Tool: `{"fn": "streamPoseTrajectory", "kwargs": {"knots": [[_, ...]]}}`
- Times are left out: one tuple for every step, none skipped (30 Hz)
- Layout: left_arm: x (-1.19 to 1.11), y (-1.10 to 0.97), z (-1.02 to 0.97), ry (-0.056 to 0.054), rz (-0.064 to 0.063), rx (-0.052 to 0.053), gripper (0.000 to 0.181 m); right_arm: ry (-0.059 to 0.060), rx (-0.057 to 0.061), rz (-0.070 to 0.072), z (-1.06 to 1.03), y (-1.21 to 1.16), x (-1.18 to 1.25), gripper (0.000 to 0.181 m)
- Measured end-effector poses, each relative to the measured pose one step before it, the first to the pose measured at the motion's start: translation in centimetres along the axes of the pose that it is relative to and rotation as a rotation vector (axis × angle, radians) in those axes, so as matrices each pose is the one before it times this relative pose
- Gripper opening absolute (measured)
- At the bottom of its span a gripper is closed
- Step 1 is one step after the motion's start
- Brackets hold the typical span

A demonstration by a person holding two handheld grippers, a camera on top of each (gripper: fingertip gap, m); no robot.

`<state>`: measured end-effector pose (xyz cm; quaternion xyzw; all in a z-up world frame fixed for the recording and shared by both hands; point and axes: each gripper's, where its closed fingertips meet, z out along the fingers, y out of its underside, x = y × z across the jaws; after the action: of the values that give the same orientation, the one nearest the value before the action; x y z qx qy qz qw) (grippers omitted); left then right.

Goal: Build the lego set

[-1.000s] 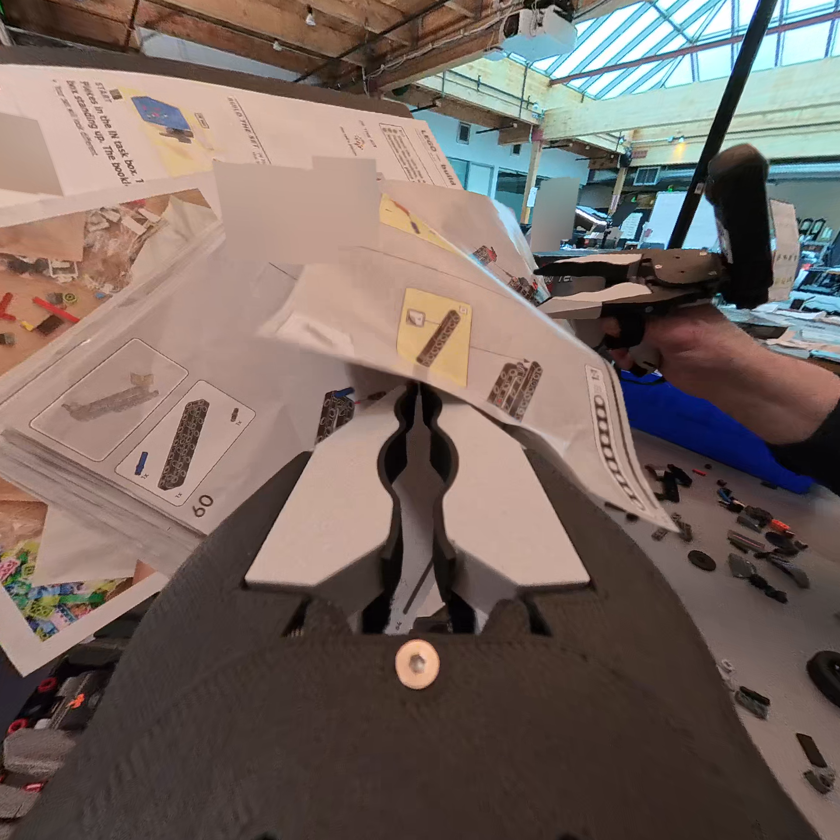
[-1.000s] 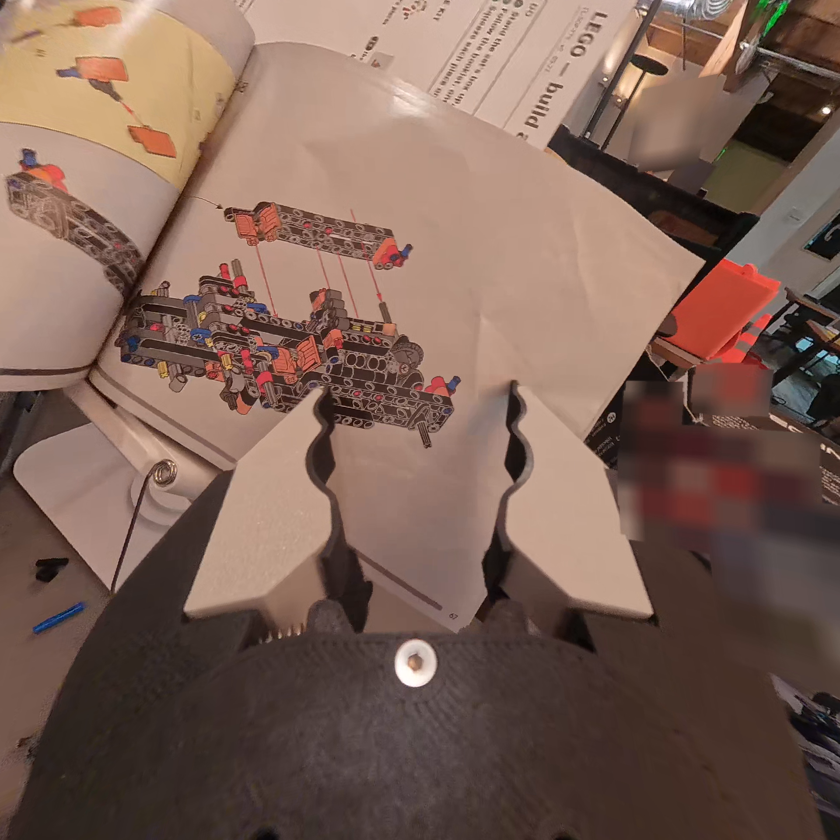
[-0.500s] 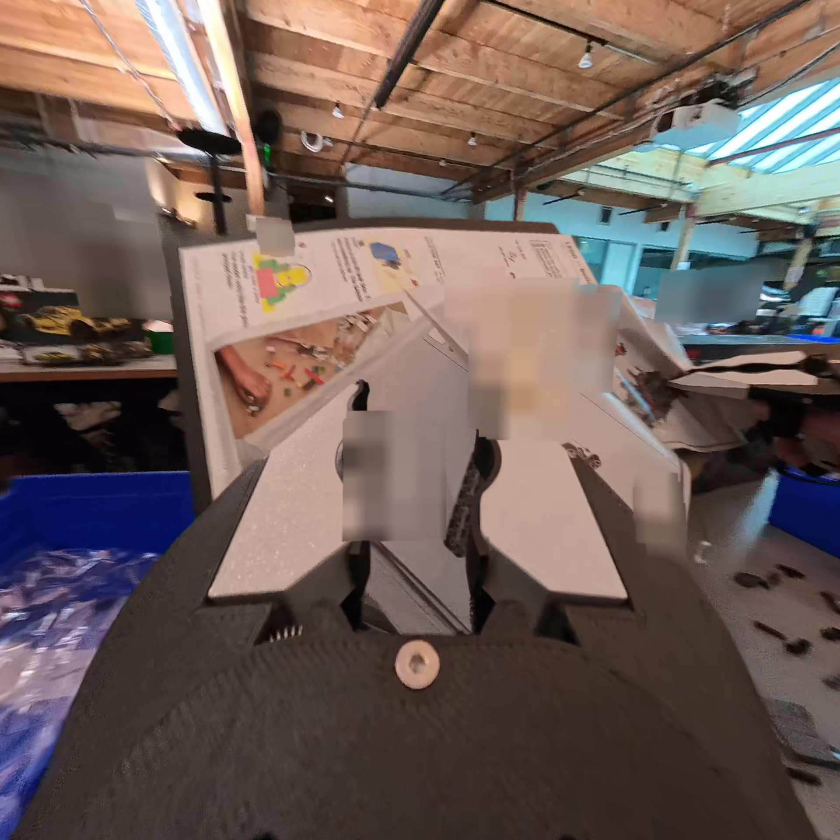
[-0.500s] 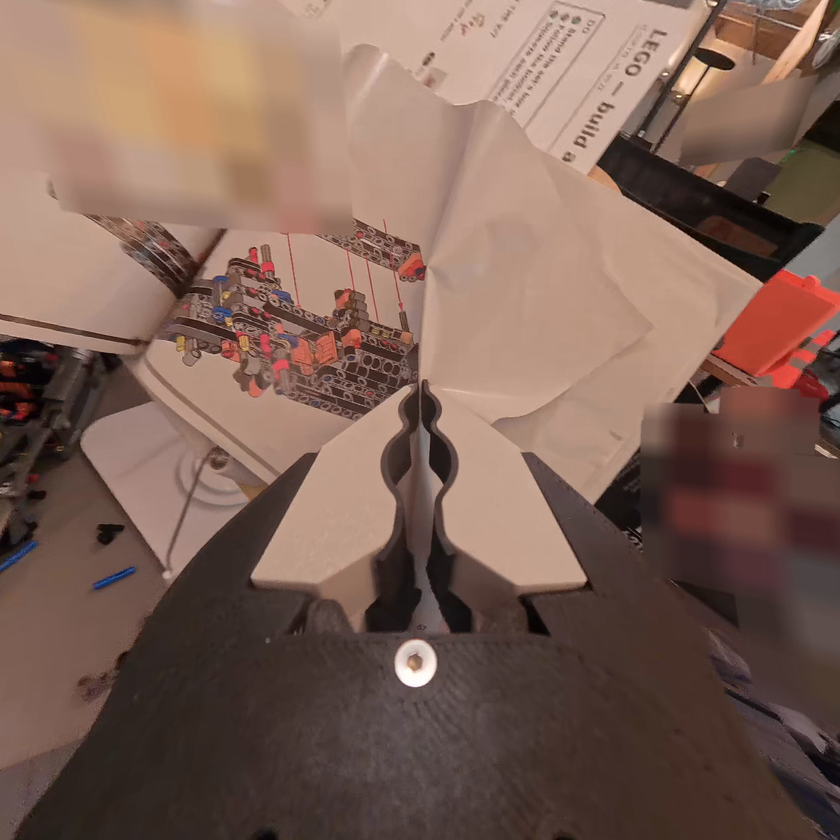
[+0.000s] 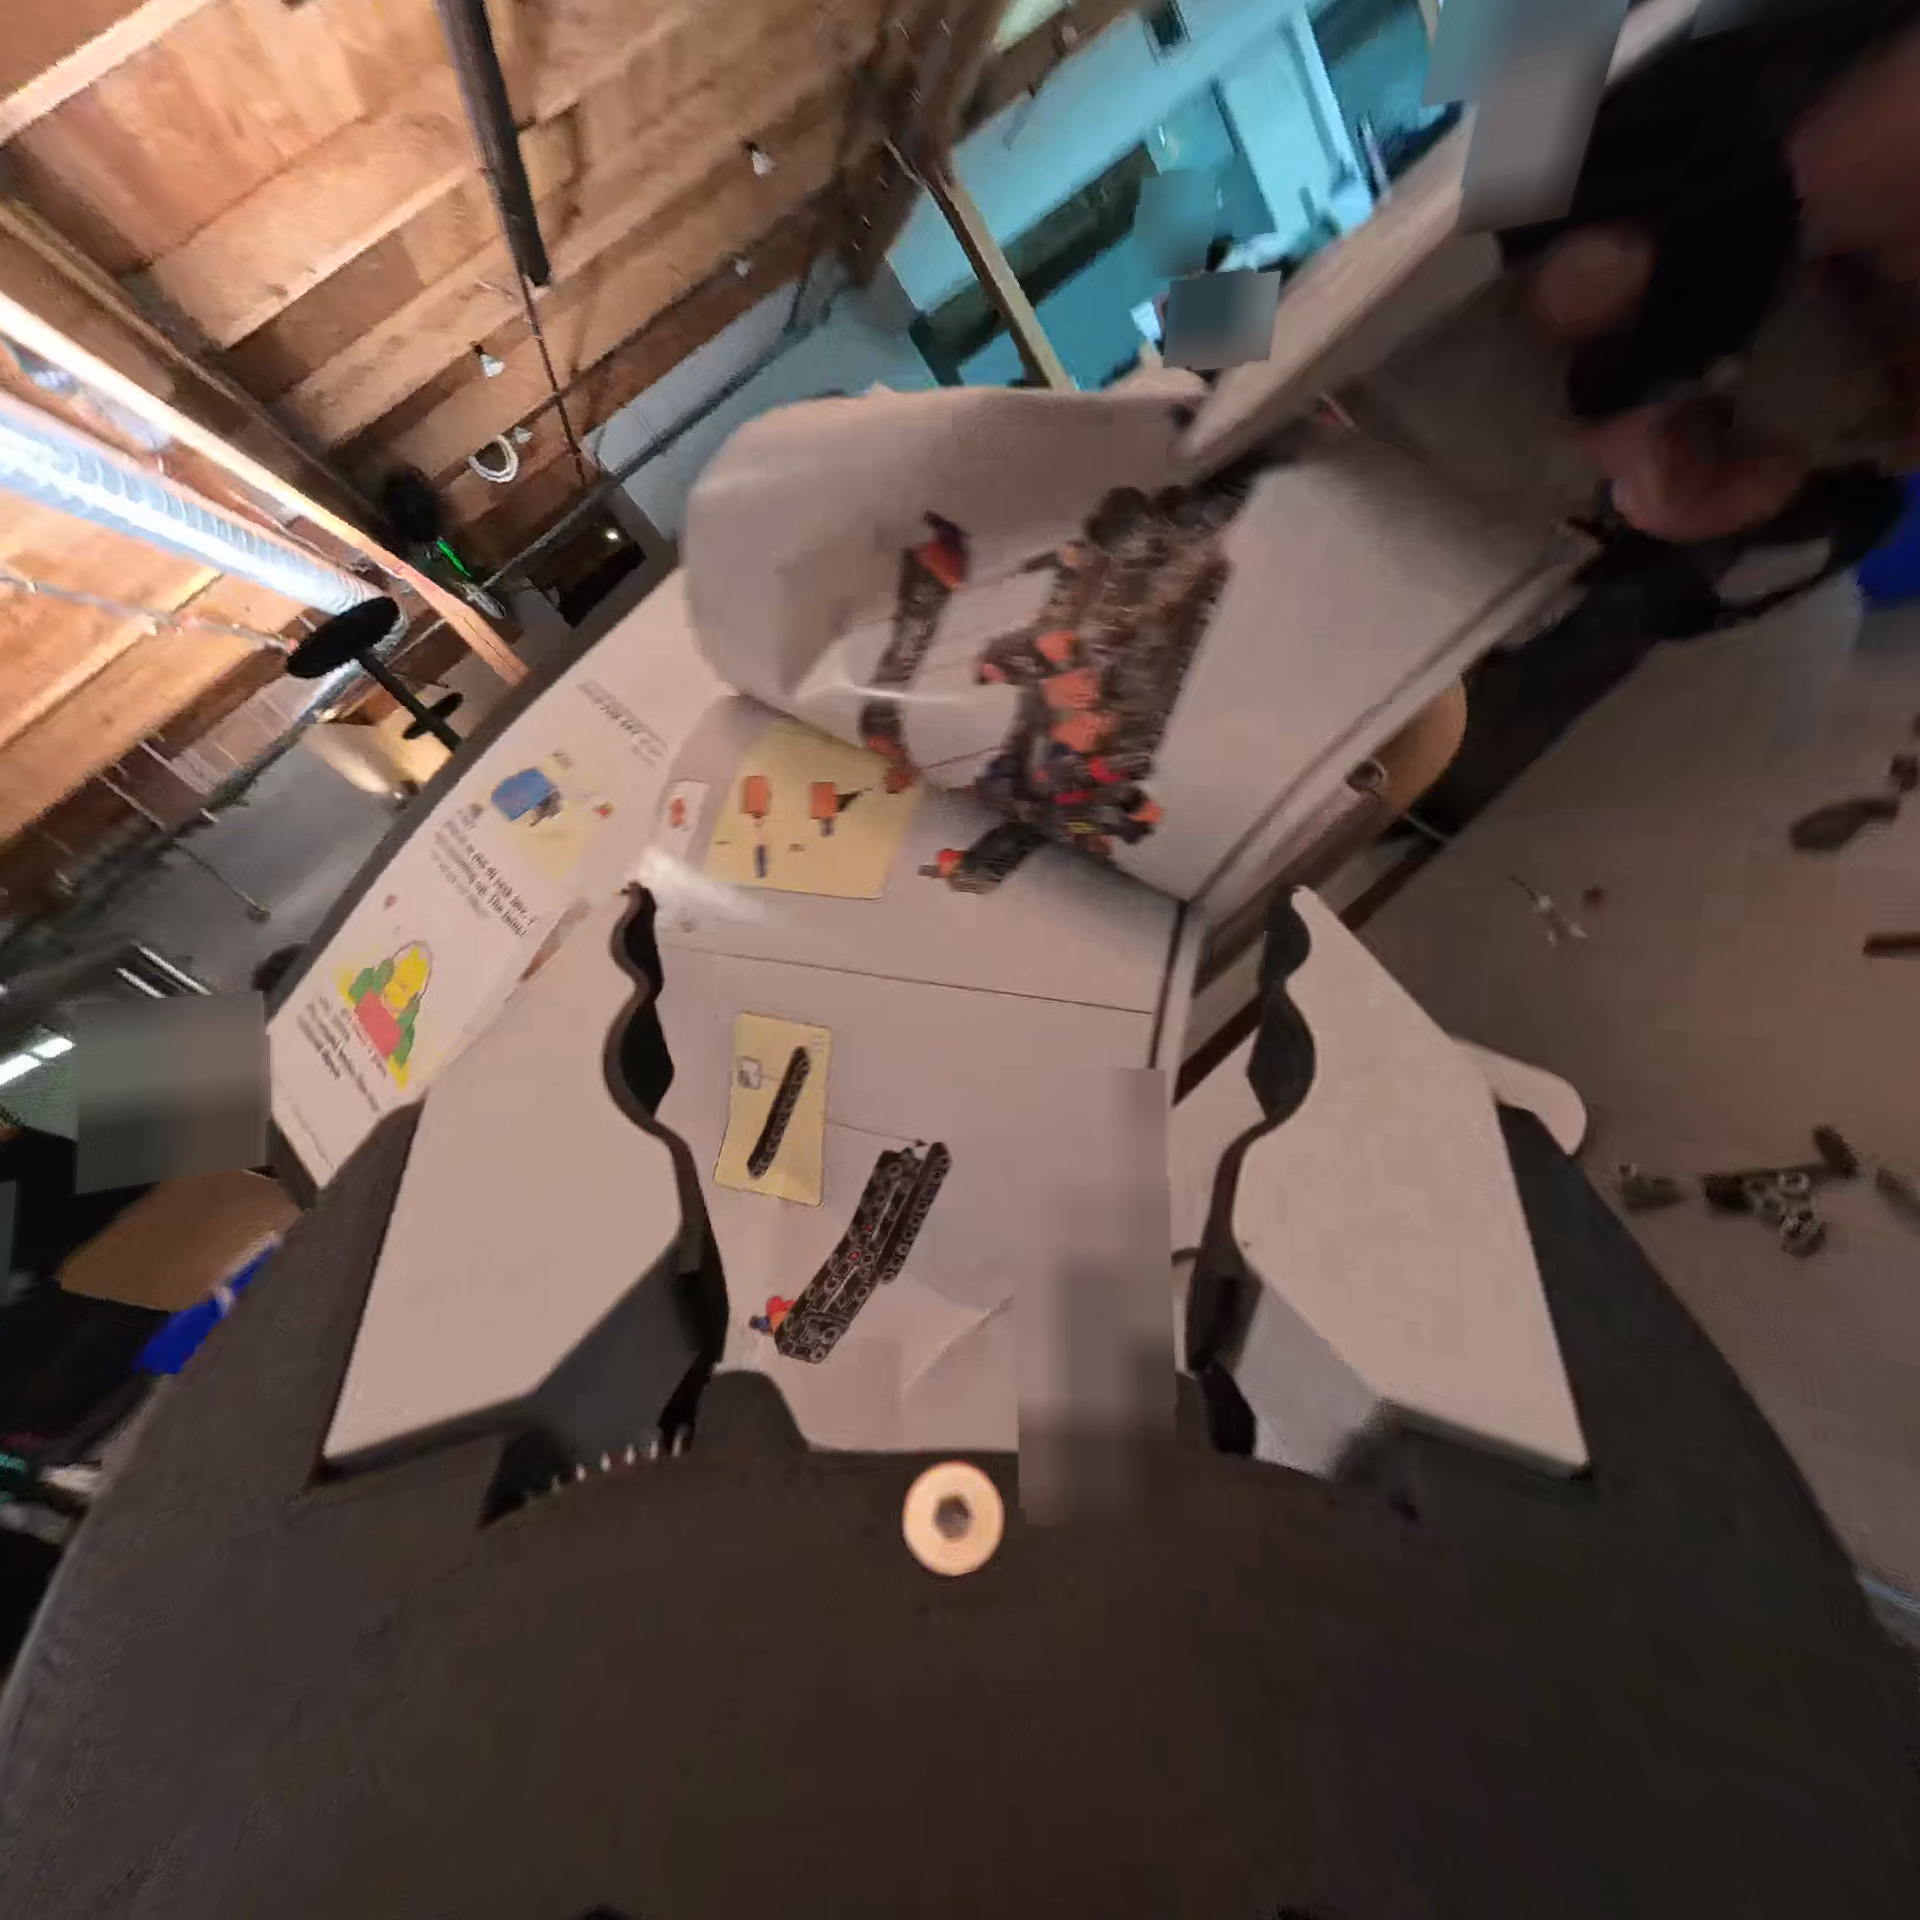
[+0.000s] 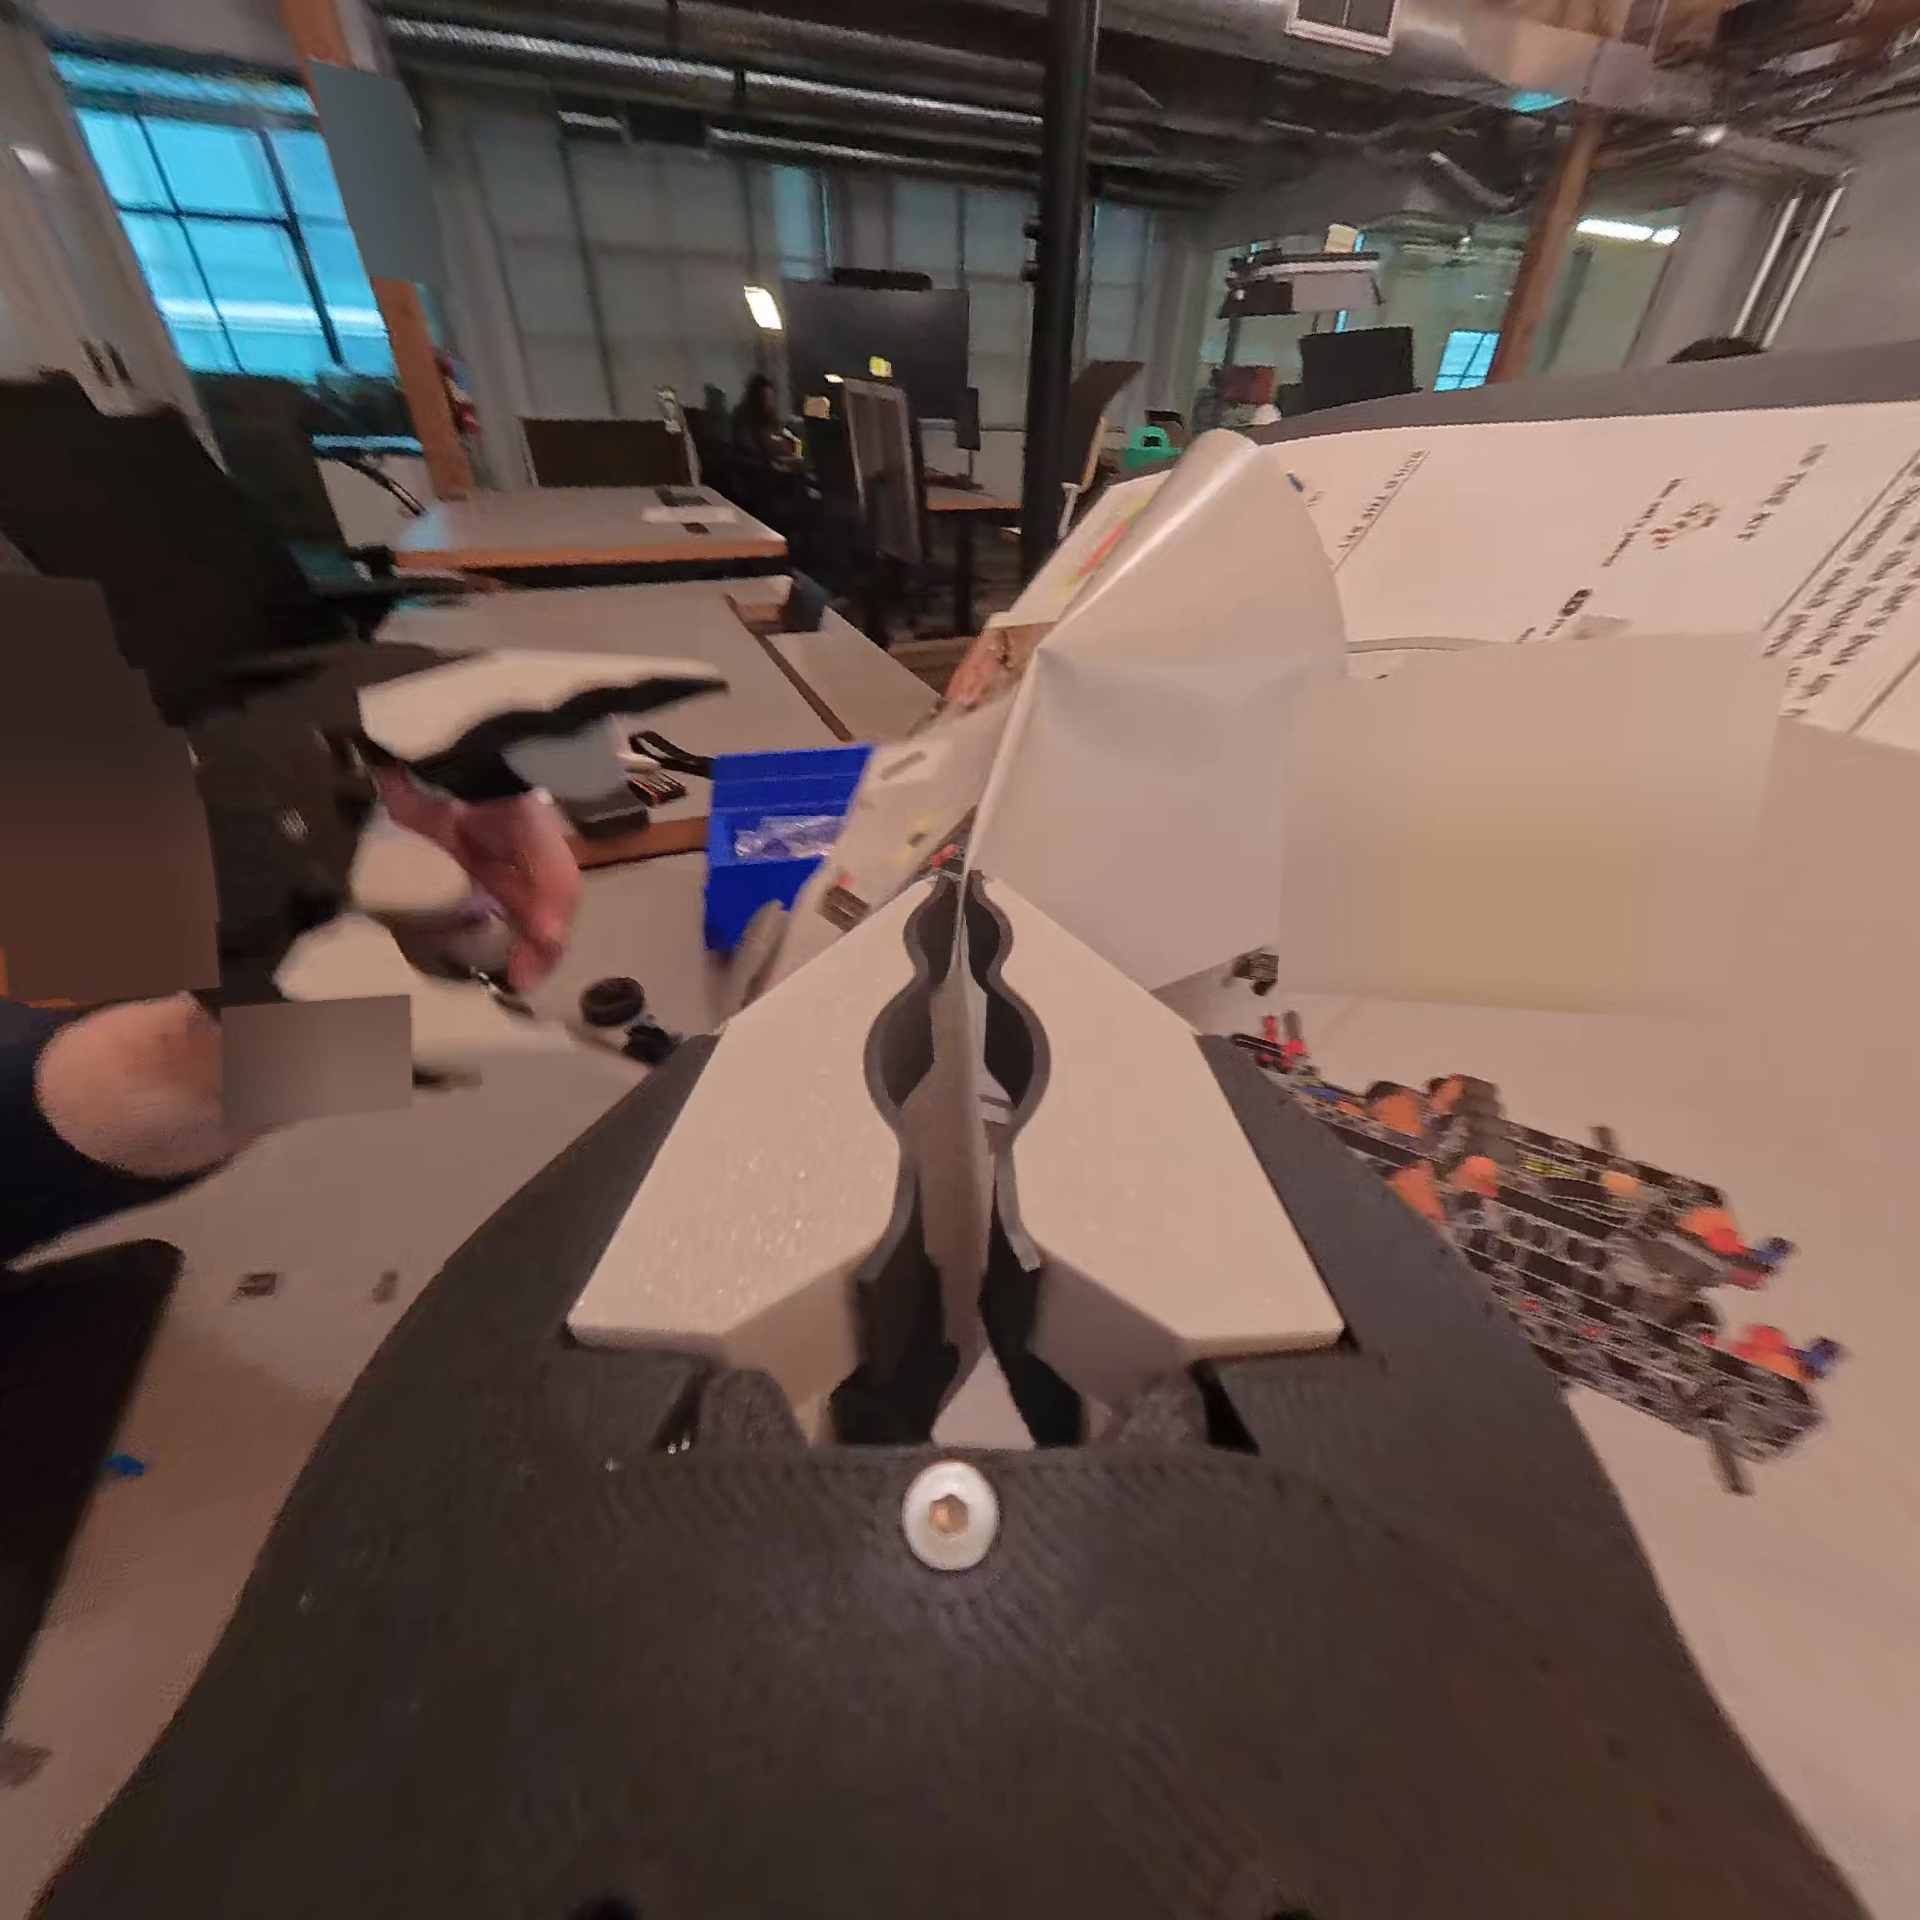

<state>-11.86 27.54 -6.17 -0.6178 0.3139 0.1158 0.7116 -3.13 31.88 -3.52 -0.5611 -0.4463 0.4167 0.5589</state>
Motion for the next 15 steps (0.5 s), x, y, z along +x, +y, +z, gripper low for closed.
{"fn": "streamPoseTrajectory", "kwargs": {"knots": [[1.632,0.151,0.835,0.0189,0.0657,-0.0316,0.117,-0.0216,0.0107,0.0298,0.167,-0.159,-0.452,0.002],[1.249,0.232,0.849,0.0058,0.0446,-0.0365,0.120,-0.0353,0.0122,0.0212,0.218,-0.141,-0.727,0.005],[0.722,0.415,0.795,-0.0163,0.0334,-0.0429,0.120,-0.0434,0.0043,0.0122,0.334,0.019,-0.929,0.009],[0.234,0.457,0.721,-0.0327,0.0255,-0.0397,0.115,-0.0365,-0.0050,0.0073,0.422,0.178,-0.865,0.012],[0.068,0.154,0.509,-0.0244,0.0109,-0.0113,0.110,-0.0406,-0.0045,0.0042,0.468,0.194,-0.936,0.017],[0.162,-0.207,0.149,0.0016,-0.0179,0.0100,0.099,-0.0553,-0.0037,0.0007,0.506,0.194,-1.136,0.030],[-0.434,-0.391,-0.130,-0.0130,-0.0396,0.0303,0.084,-0.0550,-0.0146,-0.0013,0.478,0.335,-1.077,0.043],[-0.606,-0.327,-0.184,-0.0090,-0.0471,0.0262,0.074,-0.0453,-0.0193,-0.0051,0.349,0.343,-0.885,0.049],[-0.622,0.066,-0.139,-0.0017,-0.0458,0.0021,0.064,-0.0201,-0.0053,-0.0139,0.130,0.050,-0.451,0.054],[-0.706,0.121,-0.233,-0.0031,-0.0459,0.0100,0.054,0.0078,0.0215,-0.0232,-0.188,-0.425,0.032,0.059],[-0.686,0.154,-0.314,0.0097,-0.0471,0.0157,0.044,0.0237,0.0373,-0.0215,-0.515,-0.716,0.421,0.061],[-0.399,0.396,-0.206,0.0230,-0.0540,-0.0008,0.034,0.0501,0.0265,-0.0101,-0.743,-0.628,1.050,0.062],[-0.304,0.721,-0.076,0.0273,-0.0543,-0.0189,0.024,0.0796,0.0050,-0.0106,-0.839,-0.330,1.702,0.066],[-0.547,0.667,-0.151,0.0143,-0.0572,-0.0090,0.017,0.0888,-0.0051,-0.0224,-0.855,-0.127,1.953,0.073],[-0.871,0.491,-0.212,0.0035,-0.0559,0.0072,0.010,0.0964,-0.0069,-0.0258,-0.836,0.024,2.196,0.079]]}}
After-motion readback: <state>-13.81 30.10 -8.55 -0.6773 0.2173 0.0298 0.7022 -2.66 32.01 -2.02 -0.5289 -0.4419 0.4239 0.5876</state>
